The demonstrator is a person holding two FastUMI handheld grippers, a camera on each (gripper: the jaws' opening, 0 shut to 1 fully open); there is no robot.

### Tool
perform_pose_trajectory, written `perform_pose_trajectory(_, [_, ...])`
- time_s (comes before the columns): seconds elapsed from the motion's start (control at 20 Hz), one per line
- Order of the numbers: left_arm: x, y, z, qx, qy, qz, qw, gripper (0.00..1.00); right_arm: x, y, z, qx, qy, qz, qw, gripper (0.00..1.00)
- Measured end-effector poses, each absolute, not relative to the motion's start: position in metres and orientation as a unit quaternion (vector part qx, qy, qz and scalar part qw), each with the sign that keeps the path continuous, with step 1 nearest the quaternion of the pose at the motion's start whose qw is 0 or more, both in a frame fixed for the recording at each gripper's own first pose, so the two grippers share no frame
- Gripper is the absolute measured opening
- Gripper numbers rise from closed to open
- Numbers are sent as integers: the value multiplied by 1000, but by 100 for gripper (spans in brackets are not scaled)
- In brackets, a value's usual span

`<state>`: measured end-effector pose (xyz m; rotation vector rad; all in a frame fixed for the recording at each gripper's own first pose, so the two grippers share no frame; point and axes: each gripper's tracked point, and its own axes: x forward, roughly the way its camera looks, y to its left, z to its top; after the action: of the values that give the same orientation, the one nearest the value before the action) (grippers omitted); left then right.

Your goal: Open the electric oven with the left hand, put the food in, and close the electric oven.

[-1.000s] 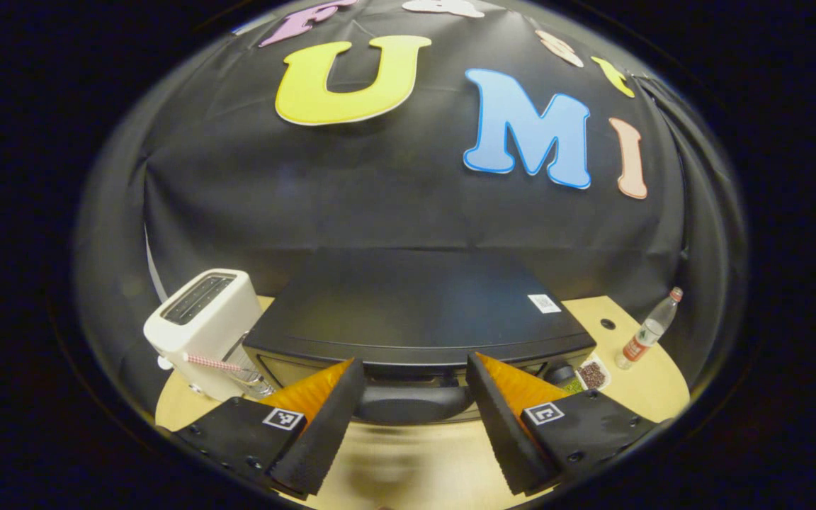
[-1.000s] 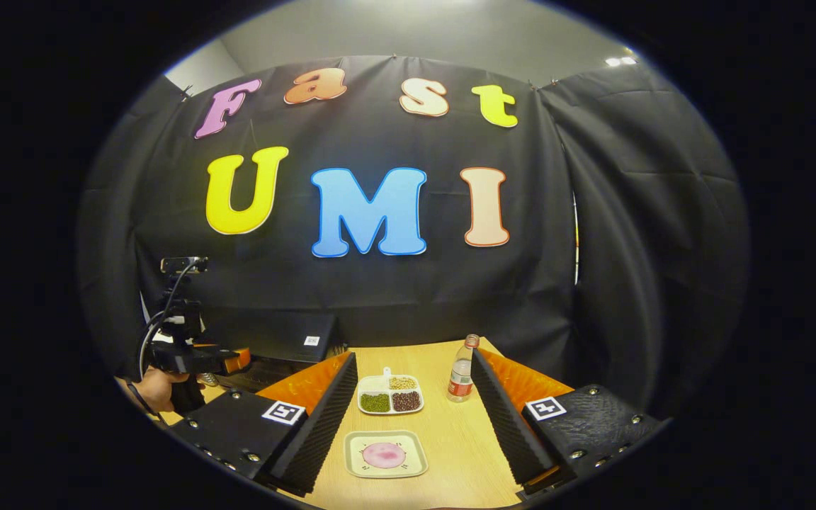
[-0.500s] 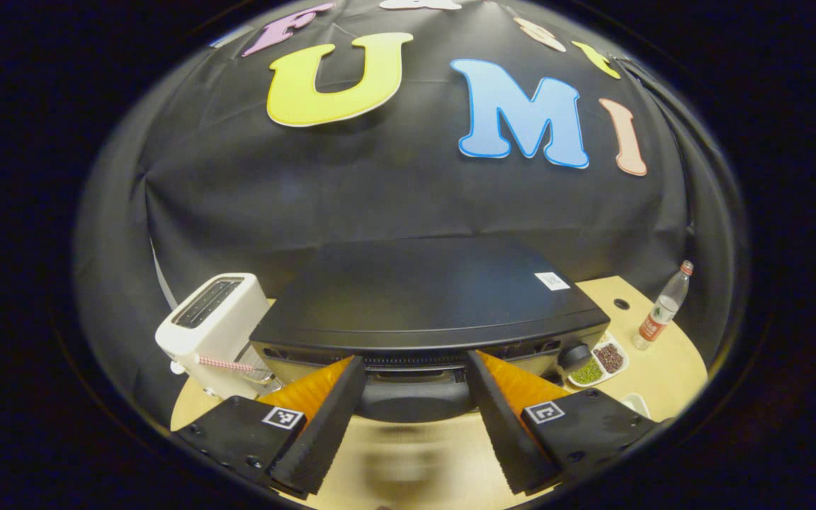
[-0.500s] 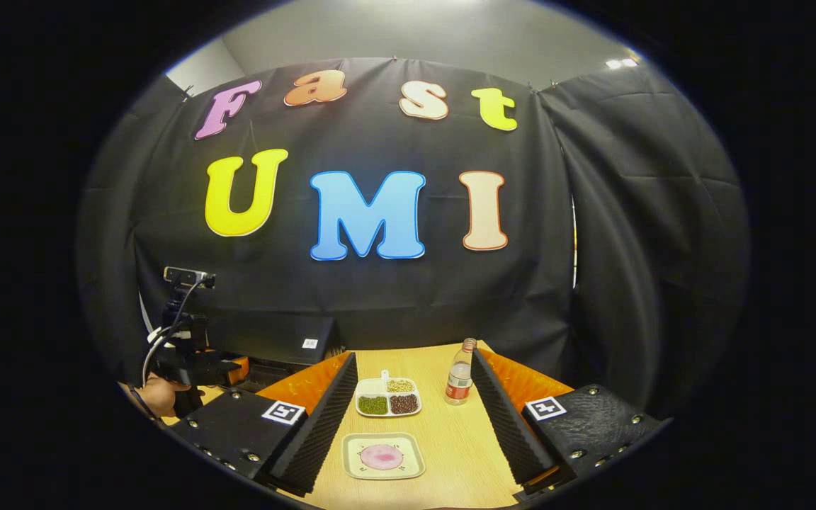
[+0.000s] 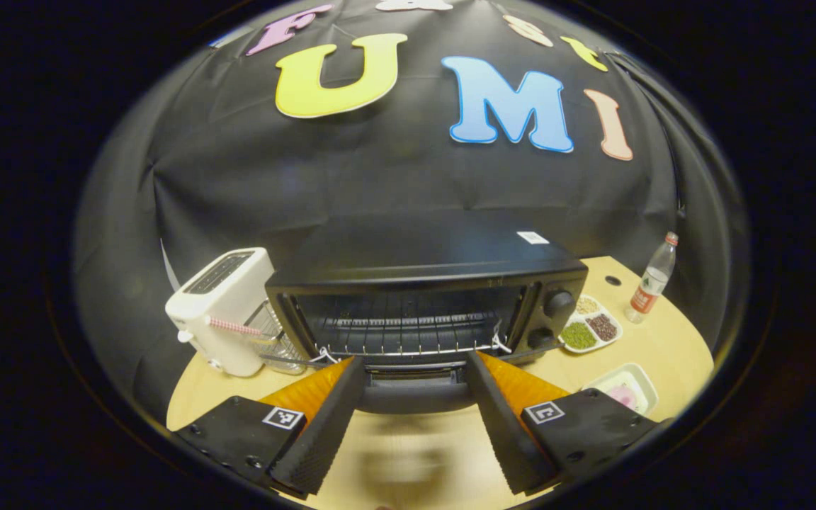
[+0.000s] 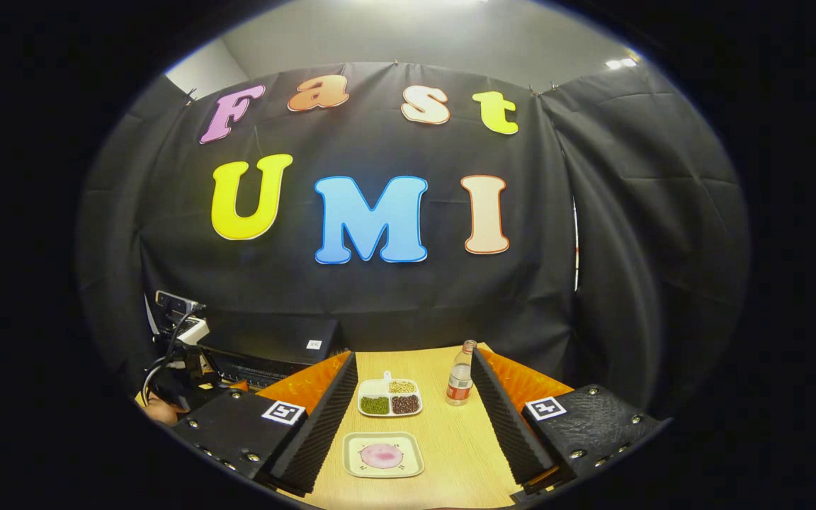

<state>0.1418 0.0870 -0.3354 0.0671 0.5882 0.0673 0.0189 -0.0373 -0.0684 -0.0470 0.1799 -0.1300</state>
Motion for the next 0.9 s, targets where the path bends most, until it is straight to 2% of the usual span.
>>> perform_pose_trajectory(0.1, [128, 86, -347, 34, 301, 33, 952, 100, 17, -38, -71, -24, 93, -64, 993, 97])
perform_pose_trajectory(0.2, [116, 85, -357, 32, 308, 28, 950, 92, 14, -39, -73, -23, 98, -63, 993, 97])
perform_pose_trajectory(0.25, [110, 85, -363, 33, 312, 28, 949, 97, 13, -40, -75, -22, 100, -62, 993, 97])
perform_pose_trajectory(0.4, [97, 87, -380, 23, 326, 27, 945, 100, 10, -39, -76, -25, 104, -61, 992, 97])
perform_pose_trajectory(0.55, [87, 86, -396, 30, 342, 23, 939, 97, 8, -42, -79, -30, 110, -63, 991, 97])
perform_pose_trajectory(0.6, [83, 87, -400, 32, 345, 22, 938, 92, 8, -43, -79, -31, 112, -63, 991, 97])
perform_pose_trajectory(0.65, [80, 86, -406, 32, 350, 20, 936, 92, 8, -44, -81, -32, 115, -63, 991, 97])
perform_pose_trajectory(0.7, [78, 86, -413, 34, 357, 17, 933, 98, 8, -46, -84, -32, 121, -63, 990, 97])
perform_pose_trajectory(0.8, [74, 89, -417, 35, 360, 15, 932, 98, 10, -49, -90, -31, 132, -66, 989, 97])
perform_pose_trajectory(0.9, [79, 89, -396, 20, 338, 18, 941, 100, 14, -54, -95, -33, 143, -63, 987, 97])
